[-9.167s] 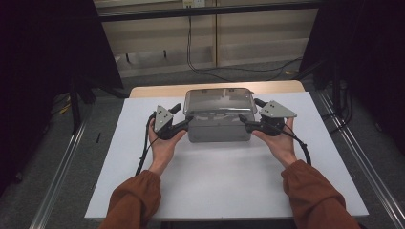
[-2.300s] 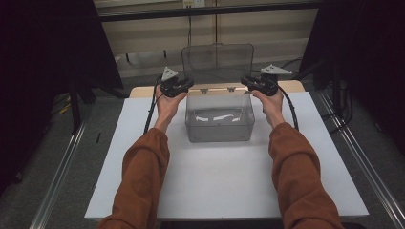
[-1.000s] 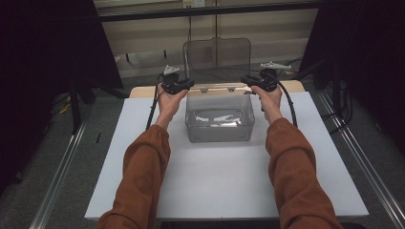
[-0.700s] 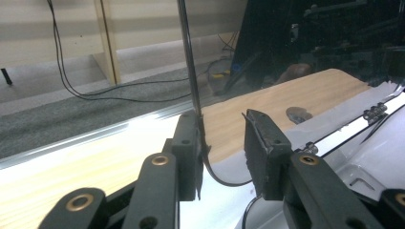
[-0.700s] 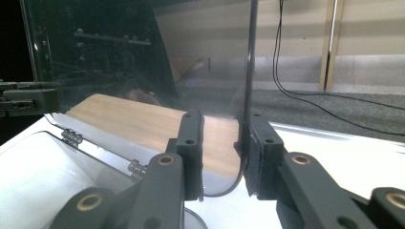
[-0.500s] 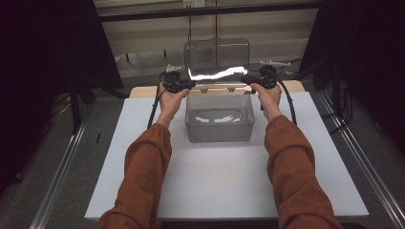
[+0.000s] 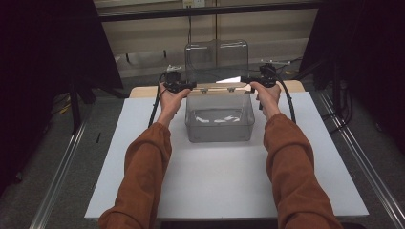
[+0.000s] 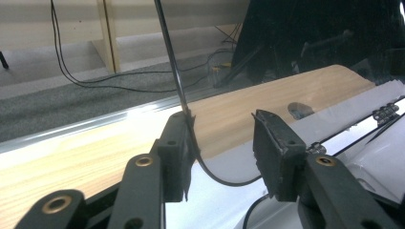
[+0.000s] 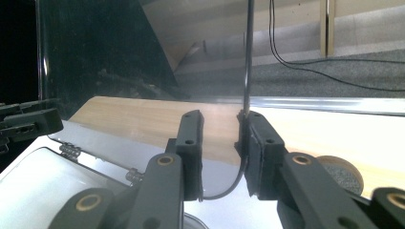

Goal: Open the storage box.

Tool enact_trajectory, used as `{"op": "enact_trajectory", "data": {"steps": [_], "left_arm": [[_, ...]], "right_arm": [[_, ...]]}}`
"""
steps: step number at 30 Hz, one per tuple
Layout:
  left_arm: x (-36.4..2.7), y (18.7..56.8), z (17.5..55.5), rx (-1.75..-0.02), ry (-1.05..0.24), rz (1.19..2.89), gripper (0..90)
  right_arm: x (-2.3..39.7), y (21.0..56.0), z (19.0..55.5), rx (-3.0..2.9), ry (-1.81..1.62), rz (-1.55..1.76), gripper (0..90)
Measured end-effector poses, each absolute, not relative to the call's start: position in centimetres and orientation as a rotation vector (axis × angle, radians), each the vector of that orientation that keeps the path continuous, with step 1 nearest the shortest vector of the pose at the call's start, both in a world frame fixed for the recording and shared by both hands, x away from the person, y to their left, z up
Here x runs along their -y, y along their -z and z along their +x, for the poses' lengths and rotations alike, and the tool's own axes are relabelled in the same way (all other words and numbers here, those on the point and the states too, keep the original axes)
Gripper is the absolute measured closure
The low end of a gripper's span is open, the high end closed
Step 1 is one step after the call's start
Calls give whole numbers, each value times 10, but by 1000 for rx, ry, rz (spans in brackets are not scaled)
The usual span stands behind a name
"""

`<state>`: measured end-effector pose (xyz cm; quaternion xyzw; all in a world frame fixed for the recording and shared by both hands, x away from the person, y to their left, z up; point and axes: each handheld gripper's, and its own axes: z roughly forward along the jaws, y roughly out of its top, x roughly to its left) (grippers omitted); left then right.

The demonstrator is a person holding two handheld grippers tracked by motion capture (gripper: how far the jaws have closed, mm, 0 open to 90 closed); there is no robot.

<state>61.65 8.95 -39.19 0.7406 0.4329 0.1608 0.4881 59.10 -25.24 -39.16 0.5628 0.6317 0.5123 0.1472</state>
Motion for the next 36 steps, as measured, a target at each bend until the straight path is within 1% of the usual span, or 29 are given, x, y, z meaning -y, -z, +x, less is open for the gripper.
{"op": "enact_trajectory", "data": {"steps": [15,24,26,29,36], "left_arm": [[-88,395,620,-1088,-340,1804,511],[-89,397,621,-1098,-321,1806,489],[-89,397,621,-1100,-330,1814,471],[-90,399,623,-1113,-309,1806,461],[-90,399,622,-1121,-301,1807,459]], "right_arm": [[252,398,594,-1787,-1490,1700,683],[250,402,595,-1778,-1474,1719,658],[250,403,595,-1776,-1473,1727,651],[247,403,595,-1771,-1458,1739,634],[246,405,595,-1773,-1450,1738,615]]}}
